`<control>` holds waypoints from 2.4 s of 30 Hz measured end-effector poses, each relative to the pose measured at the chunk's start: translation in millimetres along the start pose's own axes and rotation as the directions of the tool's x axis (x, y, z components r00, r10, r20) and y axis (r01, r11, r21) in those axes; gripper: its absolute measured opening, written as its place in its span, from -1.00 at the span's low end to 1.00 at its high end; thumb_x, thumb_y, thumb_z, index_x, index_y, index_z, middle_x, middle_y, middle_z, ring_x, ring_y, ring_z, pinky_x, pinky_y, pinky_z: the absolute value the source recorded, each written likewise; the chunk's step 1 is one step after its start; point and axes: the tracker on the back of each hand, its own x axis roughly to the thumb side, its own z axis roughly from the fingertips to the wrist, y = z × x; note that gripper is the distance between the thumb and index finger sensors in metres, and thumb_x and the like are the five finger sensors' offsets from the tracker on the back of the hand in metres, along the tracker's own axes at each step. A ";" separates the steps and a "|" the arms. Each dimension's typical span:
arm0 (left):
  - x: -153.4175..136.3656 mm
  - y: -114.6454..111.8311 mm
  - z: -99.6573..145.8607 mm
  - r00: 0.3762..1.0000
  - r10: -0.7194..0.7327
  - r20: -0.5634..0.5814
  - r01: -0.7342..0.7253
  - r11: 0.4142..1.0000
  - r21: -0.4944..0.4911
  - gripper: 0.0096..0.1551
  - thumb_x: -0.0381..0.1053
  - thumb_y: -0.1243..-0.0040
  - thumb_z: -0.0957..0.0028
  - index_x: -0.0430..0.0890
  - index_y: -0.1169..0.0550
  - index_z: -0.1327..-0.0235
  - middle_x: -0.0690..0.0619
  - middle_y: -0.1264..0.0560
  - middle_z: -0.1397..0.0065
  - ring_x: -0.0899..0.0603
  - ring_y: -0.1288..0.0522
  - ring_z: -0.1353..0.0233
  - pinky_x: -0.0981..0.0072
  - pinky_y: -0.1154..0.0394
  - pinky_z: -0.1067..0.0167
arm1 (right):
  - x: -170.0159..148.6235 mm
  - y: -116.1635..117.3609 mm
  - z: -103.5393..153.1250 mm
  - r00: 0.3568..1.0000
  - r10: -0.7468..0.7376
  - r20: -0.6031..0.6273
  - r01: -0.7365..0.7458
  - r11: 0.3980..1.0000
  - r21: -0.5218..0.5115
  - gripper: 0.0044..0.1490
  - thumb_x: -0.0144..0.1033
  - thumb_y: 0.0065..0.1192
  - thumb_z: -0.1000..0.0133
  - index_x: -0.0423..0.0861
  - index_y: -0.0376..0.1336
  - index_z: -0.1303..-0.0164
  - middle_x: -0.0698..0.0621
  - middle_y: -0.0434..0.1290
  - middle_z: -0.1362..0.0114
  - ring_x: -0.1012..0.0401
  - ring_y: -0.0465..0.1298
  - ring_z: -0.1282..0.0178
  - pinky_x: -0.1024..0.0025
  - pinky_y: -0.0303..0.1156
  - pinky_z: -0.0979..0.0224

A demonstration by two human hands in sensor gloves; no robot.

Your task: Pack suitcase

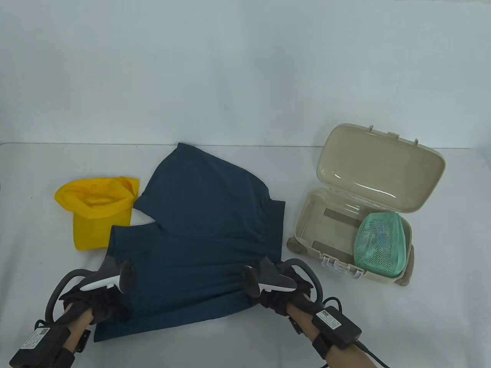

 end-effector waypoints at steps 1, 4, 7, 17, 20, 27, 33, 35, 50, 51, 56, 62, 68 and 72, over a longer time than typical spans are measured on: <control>-0.2 4.5 1.1 1.000 -0.009 0.002 0.009 1.000 0.005 0.26 0.46 -0.09 0.09 0.02 0.25 -0.63 -0.20 0.19 -0.75 -0.38 0.00 -0.72 -0.19 -0.19 -0.58 | -2.0 -2.9 0.2 1.000 -0.024 0.001 0.024 1.000 -0.004 0.10 0.39 -0.13 -0.04 -0.13 -0.02 -0.64 -0.17 0.17 -0.69 -0.14 0.33 -0.63 -0.10 0.37 -0.48; 0.5 27.7 7.6 0.997 0.056 0.053 -0.061 0.993 0.099 0.21 0.47 -0.07 0.08 0.07 0.19 -0.65 -0.12 0.06 -0.79 -0.34 -0.11 -0.74 -0.24 -0.22 -0.55 | -11.5 -21.1 -0.3 0.993 -0.114 -0.013 0.113 0.991 -0.066 0.08 0.38 -0.13 -0.05 -0.10 -0.01 -0.64 -0.15 0.19 -0.69 -0.14 0.35 -0.61 -0.09 0.37 -0.48; 3.1 56.6 9.1 0.991 0.105 0.079 -0.117 0.976 0.184 0.20 0.47 -0.05 0.07 0.09 0.19 -0.66 -0.11 0.07 -0.80 -0.34 -0.09 -0.75 -0.26 -0.19 -0.56 | -19.4 -45.1 -6.3 0.987 -0.157 -0.039 0.151 0.980 -0.126 0.08 0.38 -0.13 -0.06 -0.10 -0.02 -0.65 -0.16 0.16 -0.71 -0.16 0.32 -0.63 -0.10 0.36 -0.49; 20.5 141.9 -39.4 0.956 0.274 0.104 -0.292 0.865 0.407 0.16 0.50 0.02 0.07 0.12 0.20 -0.65 -0.09 0.20 -0.79 -0.35 0.18 -0.75 -0.23 -0.03 -0.62 | -33.1 -94.2 -69.0 0.922 -0.338 -0.189 0.298 0.931 -0.209 0.12 0.38 -0.14 -0.05 -0.12 -0.12 -0.68 -0.18 0.04 -0.75 -0.23 0.16 -0.70 -0.20 0.21 -0.57; 25.0 149.4 -60.8 0.943 0.312 0.111 -0.330 0.854 0.402 0.16 0.50 0.03 0.07 0.13 0.22 -0.64 -0.07 0.23 -0.79 -0.34 0.23 -0.74 -0.21 0.01 -0.62 | -35.6 -92.6 -90.6 0.898 -0.368 -0.243 0.332 0.926 -0.178 0.15 0.38 -0.16 -0.05 -0.14 -0.17 -0.68 -0.20 -0.02 -0.76 -0.26 0.09 -0.71 -0.22 0.16 -0.58; 27.2 142.4 -102.7 0.933 0.346 0.101 -0.359 0.869 0.340 0.16 0.50 0.05 0.07 0.12 0.22 -0.63 -0.06 0.23 -0.78 -0.32 0.25 -0.73 -0.18 0.02 -0.62 | -38.5 -80.1 -122.2 0.872 -0.381 -0.307 0.368 0.924 -0.103 0.20 0.42 -0.21 -0.04 -0.17 -0.22 -0.68 -0.23 -0.09 -0.76 -0.29 0.00 -0.71 -0.23 0.09 -0.60; 20.5 130.8 -121.0 0.946 0.318 0.066 -0.324 0.909 0.263 0.17 0.52 0.07 0.07 0.09 0.24 -0.62 -0.09 0.25 -0.76 -0.33 0.26 -0.72 -0.18 0.04 -0.61 | -40.0 -72.9 -143.7 0.852 -0.394 -0.344 0.396 0.916 -0.068 0.23 0.44 -0.24 -0.03 -0.19 -0.24 -0.68 -0.26 -0.11 -0.76 -0.31 -0.03 -0.71 -0.24 0.06 -0.60; 17.3 126.7 -122.5 0.941 0.331 0.069 -0.338 0.909 0.245 0.17 0.52 0.08 0.07 0.08 0.23 -0.62 -0.11 0.24 -0.76 -0.33 0.23 -0.72 -0.18 0.03 -0.60 | -40.0 -69.6 -150.2 0.852 -0.381 -0.359 0.389 0.920 -0.052 0.24 0.45 -0.26 -0.02 -0.20 -0.24 -0.68 -0.26 -0.12 -0.76 -0.31 -0.05 -0.71 -0.26 0.04 -0.59; 5.3 115.2 -118.6 0.963 0.268 0.007 -0.264 0.943 0.200 0.15 0.52 0.09 0.07 0.04 0.17 -0.63 -0.16 0.17 -0.74 -0.34 0.11 -0.70 -0.16 -0.06 -0.59 | -54.2 -50.6 -170.2 0.838 -0.372 -0.398 0.411 0.912 0.013 0.27 0.47 -0.30 -0.01 -0.23 -0.25 -0.67 -0.30 -0.15 -0.74 -0.31 -0.09 -0.69 -0.29 0.00 -0.57; 4.9 116.2 -118.3 0.961 0.278 0.007 -0.273 0.942 0.197 0.15 0.52 0.09 0.06 0.04 0.18 -0.63 -0.15 0.17 -0.74 -0.34 0.11 -0.71 -0.15 -0.05 -0.59 | -54.2 -52.4 -169.7 0.841 -0.374 -0.391 0.414 0.910 0.019 0.27 0.47 -0.30 -0.01 -0.23 -0.26 -0.67 -0.30 -0.15 -0.74 -0.31 -0.09 -0.69 -0.29 0.00 -0.57; 4.5 128.2 -93.6 0.957 0.284 0.054 -0.288 0.925 0.250 0.16 0.52 0.09 0.06 0.05 0.20 -0.64 -0.11 0.21 -0.77 -0.33 0.15 -0.73 -0.15 -0.02 -0.61 | -48.7 -77.1 -150.7 0.865 -0.412 -0.286 0.417 0.908 -0.046 0.24 0.46 -0.27 -0.02 -0.19 -0.25 -0.68 -0.25 -0.14 -0.76 -0.30 -0.06 -0.71 -0.27 0.02 -0.59; 0.1 129.3 -28.5 0.983 0.164 0.077 -0.181 0.926 0.333 0.17 0.51 0.07 0.05 0.03 0.18 -0.67 -0.11 0.19 -0.79 -0.35 0.12 -0.75 -0.19 -0.05 -0.61 | -43.2 -114.4 -99.1 0.911 -0.389 -0.134 0.371 0.918 -0.142 0.17 0.44 -0.22 -0.04 -0.12 -0.17 -0.69 -0.19 -0.04 -0.77 -0.28 0.08 -0.72 -0.25 0.15 -0.58; 0.4 98.5 31.7 0.992 0.069 0.106 -0.101 0.938 0.332 0.17 0.51 0.02 0.05 0.01 0.08 -0.71 -0.12 0.07 -0.81 -0.34 -0.03 -0.76 -0.26 -0.15 -0.58 | -23.9 -123.2 -34.4 0.977 -0.215 0.009 0.212 0.955 -0.208 0.11 0.41 -0.15 -0.05 -0.09 -0.06 -0.66 -0.16 0.12 -0.73 -0.15 0.28 -0.66 -0.14 0.29 -0.54; 10.9 81.0 53.1 0.994 -0.037 0.099 0.005 0.953 0.302 0.16 0.51 -0.01 0.06 0.00 0.02 -0.71 -0.11 -0.01 -0.80 -0.31 -0.14 -0.75 -0.28 -0.21 -0.55 | -14.5 -112.7 -9.5 0.990 -0.128 0.057 0.137 0.970 -0.203 0.06 0.39 -0.09 -0.05 -0.06 0.00 -0.63 -0.12 0.20 -0.68 -0.09 0.36 -0.59 -0.09 0.34 -0.51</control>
